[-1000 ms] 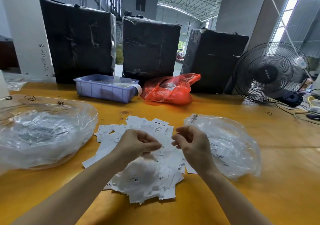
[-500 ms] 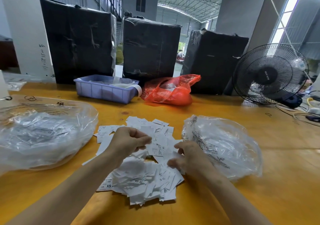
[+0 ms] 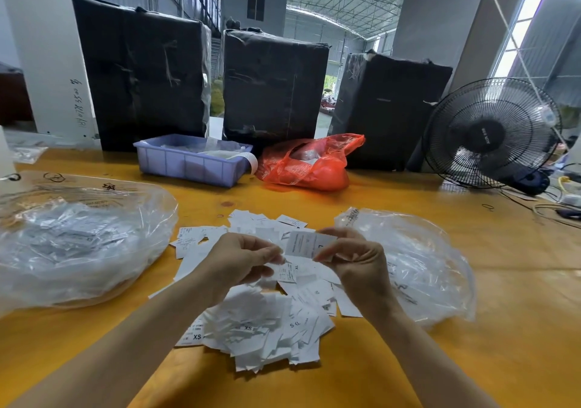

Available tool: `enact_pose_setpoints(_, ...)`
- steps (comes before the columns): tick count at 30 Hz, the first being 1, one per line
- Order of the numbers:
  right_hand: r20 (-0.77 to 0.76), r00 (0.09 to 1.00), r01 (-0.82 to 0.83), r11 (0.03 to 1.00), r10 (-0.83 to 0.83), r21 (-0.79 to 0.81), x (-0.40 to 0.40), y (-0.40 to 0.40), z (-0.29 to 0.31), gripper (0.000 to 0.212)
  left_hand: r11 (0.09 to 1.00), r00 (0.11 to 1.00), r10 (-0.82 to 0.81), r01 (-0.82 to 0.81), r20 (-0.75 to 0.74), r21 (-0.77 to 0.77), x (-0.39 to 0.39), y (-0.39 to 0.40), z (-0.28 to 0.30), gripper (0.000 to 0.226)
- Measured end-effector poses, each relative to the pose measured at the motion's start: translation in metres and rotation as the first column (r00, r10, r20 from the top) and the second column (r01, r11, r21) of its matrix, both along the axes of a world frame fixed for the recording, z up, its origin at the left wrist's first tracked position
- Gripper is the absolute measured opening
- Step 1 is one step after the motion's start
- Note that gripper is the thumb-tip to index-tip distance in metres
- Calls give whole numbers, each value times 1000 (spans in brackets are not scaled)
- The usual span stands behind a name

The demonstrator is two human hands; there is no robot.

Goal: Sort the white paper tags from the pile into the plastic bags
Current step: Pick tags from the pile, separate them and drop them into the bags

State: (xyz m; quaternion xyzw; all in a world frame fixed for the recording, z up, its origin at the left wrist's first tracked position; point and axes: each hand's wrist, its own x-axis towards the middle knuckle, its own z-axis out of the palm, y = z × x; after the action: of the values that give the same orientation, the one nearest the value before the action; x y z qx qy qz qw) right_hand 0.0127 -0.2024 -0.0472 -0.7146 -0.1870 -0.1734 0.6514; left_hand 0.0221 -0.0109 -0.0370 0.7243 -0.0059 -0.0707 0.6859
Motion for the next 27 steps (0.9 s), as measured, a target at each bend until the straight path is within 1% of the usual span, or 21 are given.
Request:
enact_pose_setpoints(4,25,999,24,998,-23,-64,0,2,-2,36,998,1000,2,-3,-13,-68,0,-2,1,8)
enact_pose_setpoints(6,43,998,57,992,-53,-114,-1,3,-1,37,995,999,20,-23,-27,-102,1,-2,1,14)
enact_pose_setpoints(8,27,996,86,984,-82,-154,-3,5,0,40,989,999,25,-31,-40,-142,1,-2,1,22)
enact_pose_setpoints(10,-41,996,79,990,-85,-116,-4,5,0,36,986,999,19,-26,-43,-165,1,-2,0,26)
enact_pose_setpoints(12,-120,992,40,999,-43,-29,-5,4,1,19,986,999,18,-24,-39,-165,1,-2,0,29)
enact_pose_setpoints(15,-132,990,46,998,-42,30,-5,3,3,7,988,999,37,-40,-21,-150,1,-3,0,34)
enact_pose_setpoints(17,-126,991,61,996,-52,64,-5,4,2,12,986,998,55,-56,-9,-155,1,-4,0,35)
enact_pose_setpoints(21,-180,984,49,986,-20,159,-4,4,1,38,985,997,74,-72,6,-157,1,-4,0,34)
enact_pose_setpoints(22,-201,980,41,983,-4,179,-4,4,1,40,985,997,74,-72,8,-155,1,-4,0,34)
enact_pose_setpoints(23,-225,974,30,982,13,185,-4,5,2,37,986,997,72,-70,8,-154,1,-4,0,33)
enact_pose_setpoints(25,-270,962,6,987,38,160,-4,7,2,24,986,998,63,-61,7,-157,0,-4,0,32)
enact_pose_setpoints(27,-300,954,13,994,21,112,-4,7,1,17,985,999,53,-50,9,-165,0,-4,-1,29)
